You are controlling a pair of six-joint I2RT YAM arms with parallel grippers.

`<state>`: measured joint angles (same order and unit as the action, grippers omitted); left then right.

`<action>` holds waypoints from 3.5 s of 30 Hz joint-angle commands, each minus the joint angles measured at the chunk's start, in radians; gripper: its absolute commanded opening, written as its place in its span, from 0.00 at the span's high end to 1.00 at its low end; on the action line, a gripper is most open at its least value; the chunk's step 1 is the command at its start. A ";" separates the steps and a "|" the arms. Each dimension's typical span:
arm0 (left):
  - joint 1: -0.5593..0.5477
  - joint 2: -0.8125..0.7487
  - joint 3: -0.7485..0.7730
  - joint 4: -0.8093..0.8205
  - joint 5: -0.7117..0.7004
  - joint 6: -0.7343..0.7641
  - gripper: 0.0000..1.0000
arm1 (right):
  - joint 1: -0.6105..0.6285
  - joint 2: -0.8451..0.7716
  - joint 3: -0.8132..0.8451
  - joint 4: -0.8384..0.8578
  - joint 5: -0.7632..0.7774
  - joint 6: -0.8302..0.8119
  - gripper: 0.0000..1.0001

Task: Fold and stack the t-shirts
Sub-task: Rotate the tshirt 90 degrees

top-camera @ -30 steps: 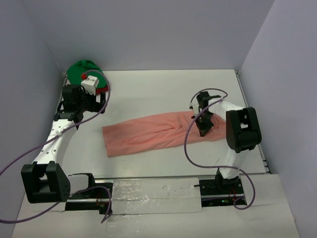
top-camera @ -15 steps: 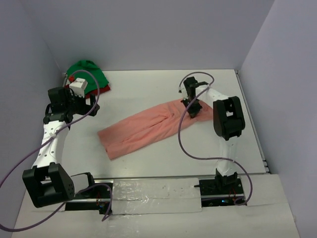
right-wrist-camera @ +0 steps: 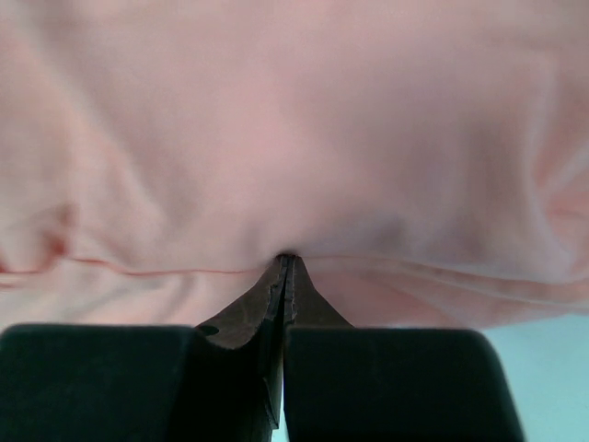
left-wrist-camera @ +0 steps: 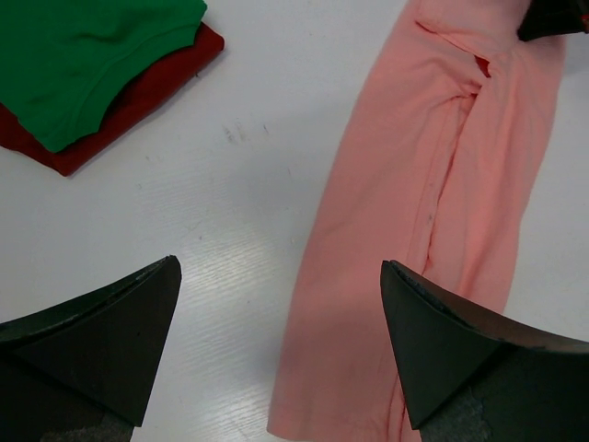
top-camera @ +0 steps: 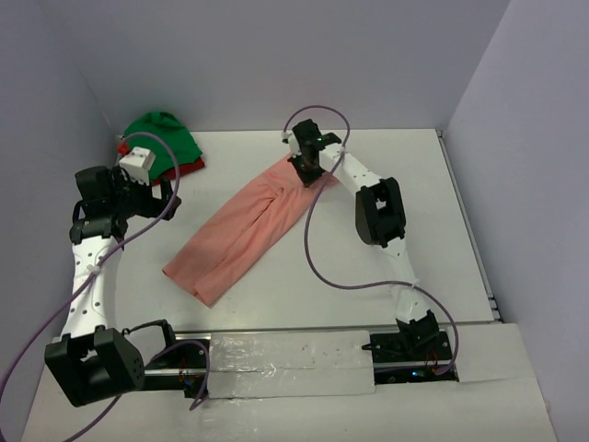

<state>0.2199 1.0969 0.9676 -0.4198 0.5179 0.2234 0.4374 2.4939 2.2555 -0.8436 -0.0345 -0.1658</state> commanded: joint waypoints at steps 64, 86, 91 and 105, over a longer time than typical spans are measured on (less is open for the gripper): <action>-0.916 1.038 0.503 -0.579 0.137 0.453 1.00 | -0.302 -1.179 -0.455 0.061 -0.154 0.065 0.50; -1.079 0.991 0.812 -0.536 0.263 0.334 0.50 | -0.332 -1.219 -0.652 0.128 -0.188 0.038 0.35; -1.004 0.833 0.801 -0.239 0.160 0.107 0.38 | -0.330 -1.283 -0.841 0.262 -0.160 0.026 0.30; -0.869 1.315 1.196 0.136 -0.286 -0.160 0.45 | -0.333 -1.561 -1.021 0.379 -0.051 0.002 0.27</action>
<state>-0.6613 2.2753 2.0541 -0.2680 0.3065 0.1127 0.1112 0.9600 1.2407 -0.5373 -0.1200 -0.1509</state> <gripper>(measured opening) 0.550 0.731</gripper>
